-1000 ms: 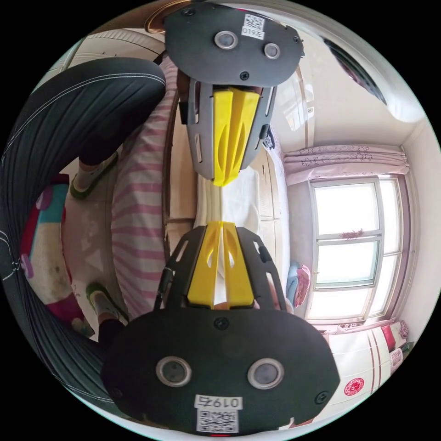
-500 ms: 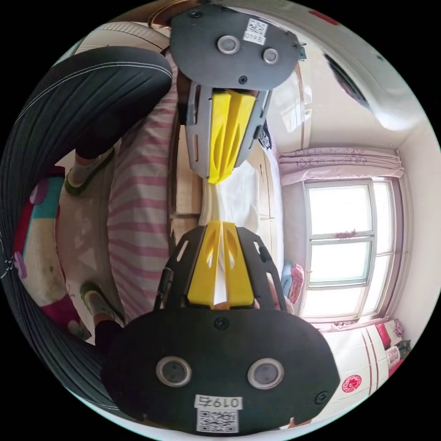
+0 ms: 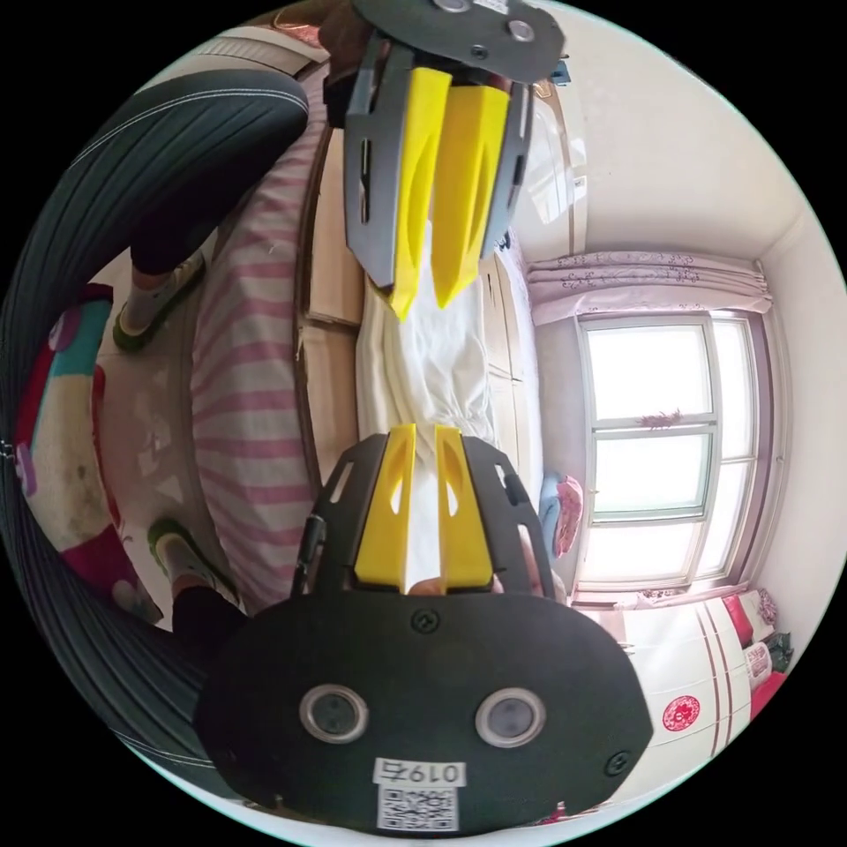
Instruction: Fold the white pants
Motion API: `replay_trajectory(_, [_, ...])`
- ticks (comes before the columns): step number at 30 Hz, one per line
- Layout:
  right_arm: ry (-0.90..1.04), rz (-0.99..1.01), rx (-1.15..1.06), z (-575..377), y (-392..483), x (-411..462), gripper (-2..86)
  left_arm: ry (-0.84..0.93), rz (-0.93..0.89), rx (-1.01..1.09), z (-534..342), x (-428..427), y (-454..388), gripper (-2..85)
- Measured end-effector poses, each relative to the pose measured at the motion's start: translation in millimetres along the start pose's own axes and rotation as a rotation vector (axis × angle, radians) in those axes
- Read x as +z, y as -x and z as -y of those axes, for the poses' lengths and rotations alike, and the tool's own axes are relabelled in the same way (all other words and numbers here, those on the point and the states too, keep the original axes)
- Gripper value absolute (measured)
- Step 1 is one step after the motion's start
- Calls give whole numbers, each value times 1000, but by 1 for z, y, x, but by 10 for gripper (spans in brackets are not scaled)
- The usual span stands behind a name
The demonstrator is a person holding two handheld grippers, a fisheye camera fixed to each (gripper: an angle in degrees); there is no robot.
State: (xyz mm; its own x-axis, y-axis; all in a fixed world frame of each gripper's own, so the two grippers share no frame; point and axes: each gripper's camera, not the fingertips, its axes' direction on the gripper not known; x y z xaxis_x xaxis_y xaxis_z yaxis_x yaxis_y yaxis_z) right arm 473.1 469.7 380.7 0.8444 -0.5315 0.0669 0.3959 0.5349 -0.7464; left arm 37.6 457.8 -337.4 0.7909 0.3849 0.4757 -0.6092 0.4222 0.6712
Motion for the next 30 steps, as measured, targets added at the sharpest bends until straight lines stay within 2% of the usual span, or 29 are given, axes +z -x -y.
replay_trajectory(11, [-23,29,-70,21,-6,-15,50,40,-72,22,41,37,2,40])
replay_trajectory(14, [-25,44,-66,26,-9,-20,19,37,-114,-11,42,41,8,25])
replay_trajectory(24, [1,62,-21,28,-23,-53,-10,2,-103,-37,52,32,6,9])
replay_trajectory(30, [25,-11,7,33,-26,-70,-10,-1,-65,-96,59,33,-1,8])
